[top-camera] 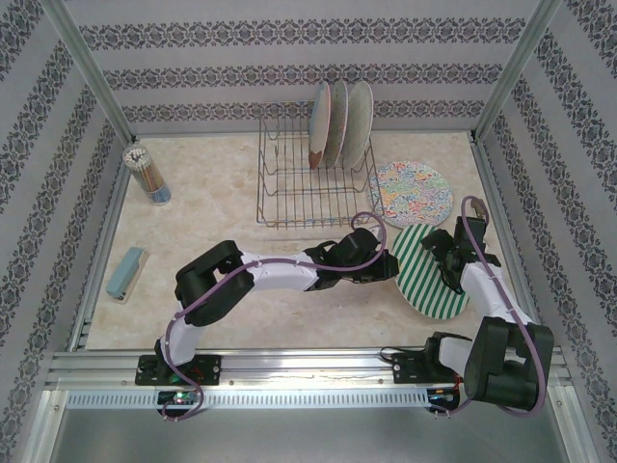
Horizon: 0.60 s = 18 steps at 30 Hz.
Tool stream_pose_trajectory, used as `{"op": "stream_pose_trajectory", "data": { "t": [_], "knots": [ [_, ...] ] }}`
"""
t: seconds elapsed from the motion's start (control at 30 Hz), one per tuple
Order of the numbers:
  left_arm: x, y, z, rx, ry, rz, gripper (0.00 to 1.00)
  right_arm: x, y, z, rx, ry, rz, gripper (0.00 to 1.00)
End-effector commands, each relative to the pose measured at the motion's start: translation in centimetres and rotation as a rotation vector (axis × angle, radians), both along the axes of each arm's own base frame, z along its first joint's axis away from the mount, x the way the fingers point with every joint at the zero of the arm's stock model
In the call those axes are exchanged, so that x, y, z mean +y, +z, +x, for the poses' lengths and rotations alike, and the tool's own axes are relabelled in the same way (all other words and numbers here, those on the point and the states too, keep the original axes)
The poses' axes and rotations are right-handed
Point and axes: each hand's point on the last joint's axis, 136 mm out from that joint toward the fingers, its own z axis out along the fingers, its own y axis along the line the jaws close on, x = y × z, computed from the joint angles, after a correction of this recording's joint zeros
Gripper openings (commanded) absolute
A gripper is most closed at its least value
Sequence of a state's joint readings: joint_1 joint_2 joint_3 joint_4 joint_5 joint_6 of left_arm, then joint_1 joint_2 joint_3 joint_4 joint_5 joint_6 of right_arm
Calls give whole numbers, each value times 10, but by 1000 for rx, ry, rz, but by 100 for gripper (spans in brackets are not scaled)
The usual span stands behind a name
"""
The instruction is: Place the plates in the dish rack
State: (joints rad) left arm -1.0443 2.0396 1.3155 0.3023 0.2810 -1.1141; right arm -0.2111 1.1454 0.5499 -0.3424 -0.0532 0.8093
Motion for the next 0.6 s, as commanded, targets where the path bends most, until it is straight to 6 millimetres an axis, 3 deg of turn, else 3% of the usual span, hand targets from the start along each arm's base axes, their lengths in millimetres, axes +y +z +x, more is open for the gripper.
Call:
{"op": "stream_pose_trajectory", "data": {
  "t": [0.0, 0.57],
  "knots": [
    [-15, 74, -6, -110, -61, -204, 8, 35, -13, -25, 109, 58, 148, 96],
    [-5, 89, -6, -142, -44, -213, 2, 25, 52, -25, 5, 51, 67, 96]
  ]
}}
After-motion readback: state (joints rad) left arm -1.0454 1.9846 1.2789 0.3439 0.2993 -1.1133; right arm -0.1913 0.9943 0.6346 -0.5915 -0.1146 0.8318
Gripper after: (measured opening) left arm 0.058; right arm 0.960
